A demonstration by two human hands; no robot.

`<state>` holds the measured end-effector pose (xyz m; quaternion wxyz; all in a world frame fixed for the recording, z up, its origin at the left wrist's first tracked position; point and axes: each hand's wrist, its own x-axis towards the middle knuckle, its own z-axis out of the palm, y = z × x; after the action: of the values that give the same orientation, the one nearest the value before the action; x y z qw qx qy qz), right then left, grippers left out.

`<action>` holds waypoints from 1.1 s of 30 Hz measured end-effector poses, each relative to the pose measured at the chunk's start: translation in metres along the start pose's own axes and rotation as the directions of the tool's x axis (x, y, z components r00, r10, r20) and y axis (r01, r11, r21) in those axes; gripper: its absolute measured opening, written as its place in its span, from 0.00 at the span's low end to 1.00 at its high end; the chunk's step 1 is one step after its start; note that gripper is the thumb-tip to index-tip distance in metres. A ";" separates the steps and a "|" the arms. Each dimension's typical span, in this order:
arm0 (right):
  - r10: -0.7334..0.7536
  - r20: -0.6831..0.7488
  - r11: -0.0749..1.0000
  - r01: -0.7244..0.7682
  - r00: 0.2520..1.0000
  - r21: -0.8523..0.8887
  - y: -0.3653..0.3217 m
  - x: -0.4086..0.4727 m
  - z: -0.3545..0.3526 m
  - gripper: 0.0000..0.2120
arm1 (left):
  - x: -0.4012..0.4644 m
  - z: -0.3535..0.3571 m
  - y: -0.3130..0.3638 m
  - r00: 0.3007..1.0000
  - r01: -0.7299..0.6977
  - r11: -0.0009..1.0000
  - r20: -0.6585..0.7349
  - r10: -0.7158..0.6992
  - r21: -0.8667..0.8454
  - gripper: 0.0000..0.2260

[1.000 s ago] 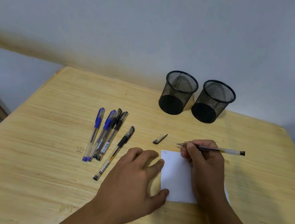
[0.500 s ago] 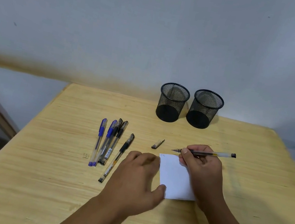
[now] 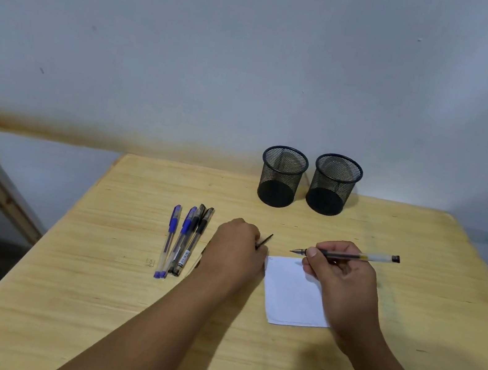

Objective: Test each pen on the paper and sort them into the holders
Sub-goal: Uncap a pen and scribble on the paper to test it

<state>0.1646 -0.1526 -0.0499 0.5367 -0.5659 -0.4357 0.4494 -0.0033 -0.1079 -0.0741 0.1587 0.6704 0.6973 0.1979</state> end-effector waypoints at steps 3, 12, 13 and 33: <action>0.003 0.000 1.000 -0.003 1.000 0.021 0.000 -0.002 -0.003 0.03 | 0.002 0.001 0.002 1.000 -0.001 1.000 -0.013 0.000 -0.004 0.07; -0.048 0.025 0.995 0.045 0.999 0.089 -0.012 0.002 -0.005 0.07 | -0.019 -0.015 -0.010 0.965 -0.224 0.963 -0.173 0.197 -0.149 0.09; -0.056 0.027 0.994 0.053 0.998 0.097 -0.014 0.003 -0.005 0.07 | -0.023 -0.017 -0.012 0.957 -0.250 0.957 -0.188 0.221 -0.147 0.09; -0.071 0.171 0.997 0.068 0.983 0.022 -0.009 -0.013 0.013 0.03 | -0.057 -0.035 -0.009 0.953 -0.284 0.884 -0.212 0.217 -0.372 0.05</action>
<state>0.1487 -0.1621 -0.0406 0.5169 -0.5052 -0.4963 0.4810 -0.0255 -0.1676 -0.0509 0.2069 0.6899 0.5603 0.4089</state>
